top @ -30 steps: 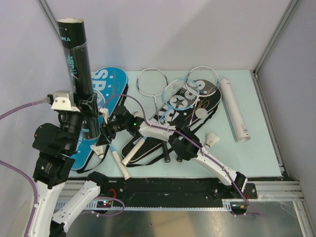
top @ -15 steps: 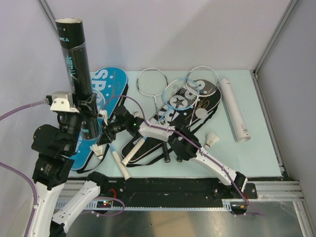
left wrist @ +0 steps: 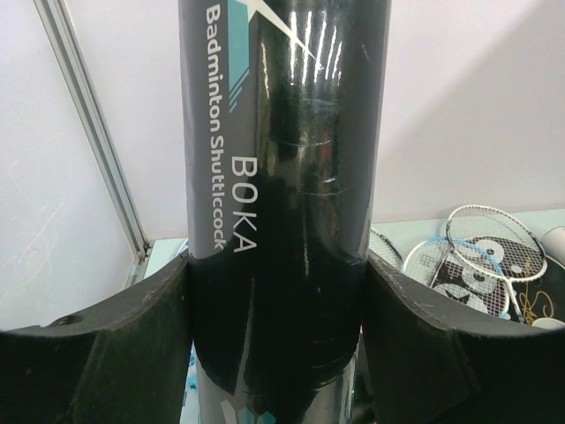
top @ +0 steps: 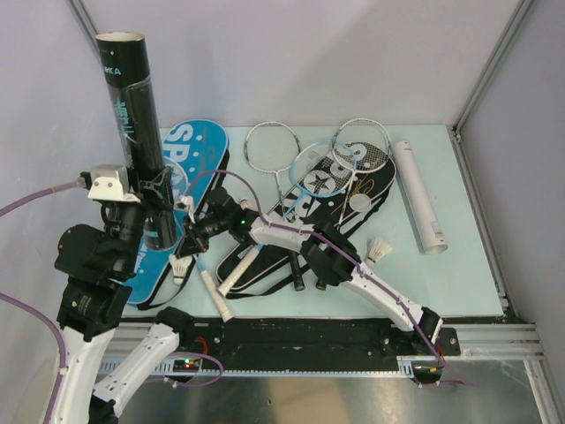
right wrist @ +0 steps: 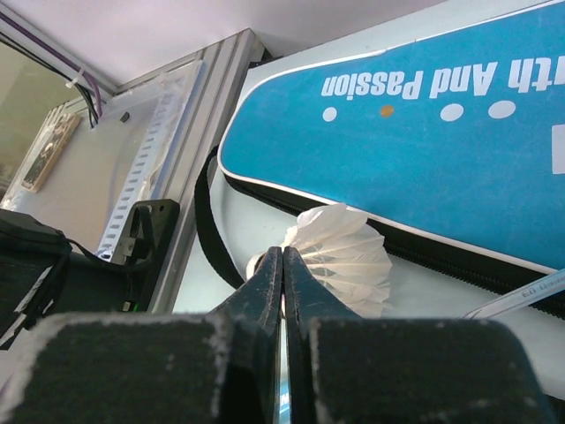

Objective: Pack up the badminton gear
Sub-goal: Pick up the shuttlecock at the center of the board.

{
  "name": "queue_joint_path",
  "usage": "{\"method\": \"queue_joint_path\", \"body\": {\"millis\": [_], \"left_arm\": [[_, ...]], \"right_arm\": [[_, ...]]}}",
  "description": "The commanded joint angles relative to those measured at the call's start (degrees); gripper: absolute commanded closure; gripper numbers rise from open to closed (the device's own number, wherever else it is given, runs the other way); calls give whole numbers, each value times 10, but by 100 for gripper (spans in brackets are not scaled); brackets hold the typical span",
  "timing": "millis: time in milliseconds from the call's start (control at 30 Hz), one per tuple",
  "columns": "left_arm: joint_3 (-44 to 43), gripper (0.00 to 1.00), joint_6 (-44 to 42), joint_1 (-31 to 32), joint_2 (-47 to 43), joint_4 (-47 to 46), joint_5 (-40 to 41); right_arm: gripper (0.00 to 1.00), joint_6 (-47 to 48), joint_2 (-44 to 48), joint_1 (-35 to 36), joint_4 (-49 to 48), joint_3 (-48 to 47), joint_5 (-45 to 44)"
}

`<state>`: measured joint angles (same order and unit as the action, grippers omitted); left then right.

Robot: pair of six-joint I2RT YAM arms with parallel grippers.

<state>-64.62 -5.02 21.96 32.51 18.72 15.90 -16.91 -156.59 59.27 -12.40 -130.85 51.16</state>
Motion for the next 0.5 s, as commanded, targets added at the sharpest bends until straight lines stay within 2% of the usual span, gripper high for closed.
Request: {"method": "queue_joint_path", "body": {"millis": [0, 133, 267, 467], "left_arm": [[-14, 55, -11, -2, 0, -40, 9], [-13, 55, -9, -2, 1, -40, 9], [-9, 55, -7, -2, -5, -39, 10], [7, 56, 0, -2, -11, -38, -34]], "right_arm": [[100, -33, 72, -4, -43, 2, 1], [100, -85, 114, -8, -72, 23, -13], [100, -147, 178, -23, -140, 96, -35], [100, -147, 298, -63, -137, 229, -101]]}}
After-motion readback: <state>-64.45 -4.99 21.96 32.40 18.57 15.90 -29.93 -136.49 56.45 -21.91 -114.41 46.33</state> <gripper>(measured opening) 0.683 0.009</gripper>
